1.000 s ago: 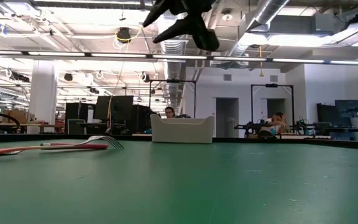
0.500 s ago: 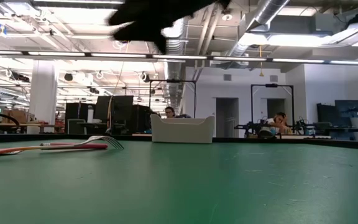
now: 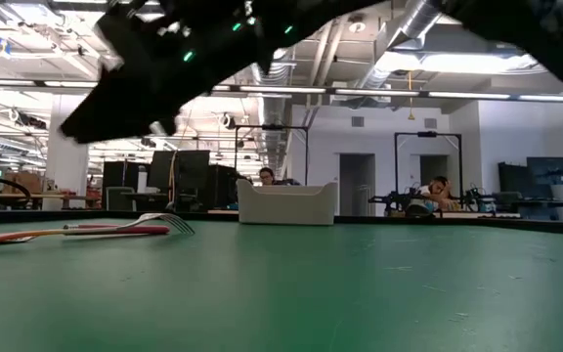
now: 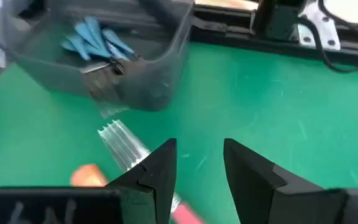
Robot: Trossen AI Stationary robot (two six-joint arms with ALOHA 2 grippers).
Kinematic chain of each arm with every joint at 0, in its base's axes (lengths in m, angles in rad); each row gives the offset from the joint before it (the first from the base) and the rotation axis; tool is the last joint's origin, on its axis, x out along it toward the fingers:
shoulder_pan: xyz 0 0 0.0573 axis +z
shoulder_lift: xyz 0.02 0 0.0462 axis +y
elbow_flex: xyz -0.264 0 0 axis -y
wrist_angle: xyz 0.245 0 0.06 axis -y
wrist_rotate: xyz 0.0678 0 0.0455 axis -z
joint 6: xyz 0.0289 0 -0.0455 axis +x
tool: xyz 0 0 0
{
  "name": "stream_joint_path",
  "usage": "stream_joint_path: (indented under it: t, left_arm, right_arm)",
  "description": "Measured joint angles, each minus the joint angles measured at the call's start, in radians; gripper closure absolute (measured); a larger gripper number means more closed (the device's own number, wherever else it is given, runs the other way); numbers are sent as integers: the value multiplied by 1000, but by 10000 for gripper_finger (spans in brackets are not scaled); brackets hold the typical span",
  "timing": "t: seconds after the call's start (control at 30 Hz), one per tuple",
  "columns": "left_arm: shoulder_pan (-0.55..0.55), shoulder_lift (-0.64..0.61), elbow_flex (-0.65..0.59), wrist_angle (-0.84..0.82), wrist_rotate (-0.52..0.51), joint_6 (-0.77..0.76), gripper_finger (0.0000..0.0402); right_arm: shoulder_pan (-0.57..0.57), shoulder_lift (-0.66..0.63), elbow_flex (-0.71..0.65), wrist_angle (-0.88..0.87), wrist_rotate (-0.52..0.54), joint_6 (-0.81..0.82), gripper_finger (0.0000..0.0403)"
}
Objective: Sort silverware by color (type)
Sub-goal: Put the pink fork into the transparent bin
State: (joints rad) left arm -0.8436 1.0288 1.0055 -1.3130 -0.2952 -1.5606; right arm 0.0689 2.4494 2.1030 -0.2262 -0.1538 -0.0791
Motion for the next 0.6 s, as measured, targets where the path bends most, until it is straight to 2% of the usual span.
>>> stream_joint_path:
  t: [0.23,0.47,0.6]
  left_arm:
    - [0,18,-1,2,33,-11,263]
    - [0,48,-1,-13,43,-11,263]
    - [0,72,-1,-20,13,-11,263]
  right_arm:
    - [6,172,249,-281,-4,-136,244]
    - [16,188,232,-390,-7,-265,244]
    - [11,199,236,-424,36,-274,245]
